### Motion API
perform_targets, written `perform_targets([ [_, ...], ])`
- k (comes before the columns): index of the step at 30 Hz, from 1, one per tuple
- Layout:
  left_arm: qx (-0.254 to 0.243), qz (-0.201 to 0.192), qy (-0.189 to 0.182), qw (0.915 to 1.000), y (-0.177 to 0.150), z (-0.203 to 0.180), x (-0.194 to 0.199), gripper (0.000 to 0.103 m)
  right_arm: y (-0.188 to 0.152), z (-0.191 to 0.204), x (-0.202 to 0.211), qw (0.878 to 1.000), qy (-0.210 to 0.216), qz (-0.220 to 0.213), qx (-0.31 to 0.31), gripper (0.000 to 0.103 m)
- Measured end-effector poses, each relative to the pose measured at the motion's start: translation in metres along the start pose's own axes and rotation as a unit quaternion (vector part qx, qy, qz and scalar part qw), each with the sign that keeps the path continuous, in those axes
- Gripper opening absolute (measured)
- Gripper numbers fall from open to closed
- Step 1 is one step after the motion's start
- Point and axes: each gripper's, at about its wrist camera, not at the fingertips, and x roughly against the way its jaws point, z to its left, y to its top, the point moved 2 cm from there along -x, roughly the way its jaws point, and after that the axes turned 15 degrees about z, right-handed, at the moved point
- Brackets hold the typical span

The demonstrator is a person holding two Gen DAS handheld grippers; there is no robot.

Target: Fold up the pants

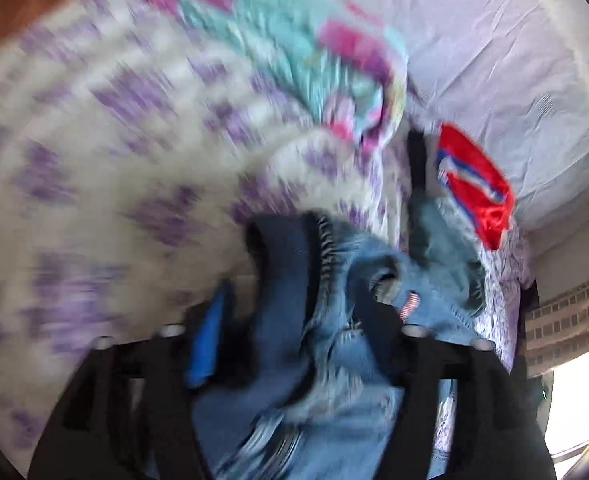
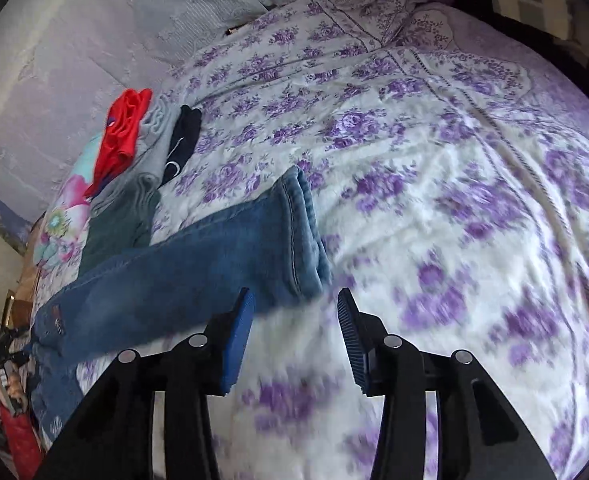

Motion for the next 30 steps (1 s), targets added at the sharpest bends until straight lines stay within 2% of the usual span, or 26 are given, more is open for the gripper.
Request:
perform_targets([
  [2,-0.012,-0.022,0.006,0.9997,-0.014,0.004,0.025,0.084,-0.05,-0.011,0.035,1.0,0.016,-0.007,-0.002,0.057],
  [3,-0.017,-0.023,0.005,0.9996,-0.024,0.009,0.035,0.084,-0.073,-0.017,0.045,1.0,0.024,-0.008,-0.008,0.062],
  [6,-0.006,-0.012,-0.009,0.9999,-0.058,0.032,0.044,0.084,-0.146,-0.033,0.066,0.999,0.044,0.004,-0.027,0.062],
  [9,0.018,0.005,-0.027,0.9995,-0.09,0.057,0.042,0.084,-0.206,-0.044,0.063,0.996,0.071,0.019,-0.05,0.063],
  [12,0.031,0.027,-0.048,0.998,-0.119,0.077,0.036,0.084,-0.237,-0.045,0.053,0.994,0.088,0.027,-0.057,0.064],
  [13,0.034,0.03,-0.049,0.9978,-0.126,0.08,0.036,0.084,-0.243,-0.043,0.051,0.994,0.093,0.023,-0.055,0.068],
  [17,0.03,0.036,-0.066,0.9967,-0.144,0.079,0.038,0.084,-0.249,-0.021,0.042,0.991,0.126,0.028,-0.024,0.071],
  [20,0.021,0.045,-0.086,0.9951,-0.143,0.067,0.03,0.084,-0.241,-0.012,0.032,0.994,0.11,0.018,-0.015,0.071],
  [21,0.019,0.053,-0.084,0.9949,-0.141,0.062,0.022,0.084,-0.241,-0.012,0.032,0.993,0.114,0.007,-0.018,0.069],
  [23,0.021,0.059,-0.064,0.996,-0.135,0.056,0.008,0.084,-0.239,-0.016,0.034,0.992,0.118,-0.007,-0.031,0.052],
  [25,0.023,0.046,-0.052,0.9973,-0.127,0.053,0.002,0.082,-0.233,-0.024,0.032,0.991,0.127,-0.008,-0.044,0.019],
  [26,0.029,0.037,-0.05,0.9976,-0.122,0.053,0.001,0.067,-0.229,-0.029,0.03,0.989,0.137,-0.002,-0.053,0.019],
  [27,0.035,0.038,-0.05,0.9974,-0.118,0.054,-0.002,0.037,-0.224,-0.033,0.028,0.987,0.148,0.003,-0.062,0.016],
  [28,0.049,0.042,-0.05,0.9967,-0.115,0.057,-0.005,0.029,-0.219,-0.033,0.028,0.986,0.15,0.004,-0.066,0.014],
  [30,0.076,0.039,-0.093,0.992,-0.119,0.064,-0.002,0.018,-0.199,-0.031,0.041,0.988,0.141,-0.013,-0.053,0.013],
])
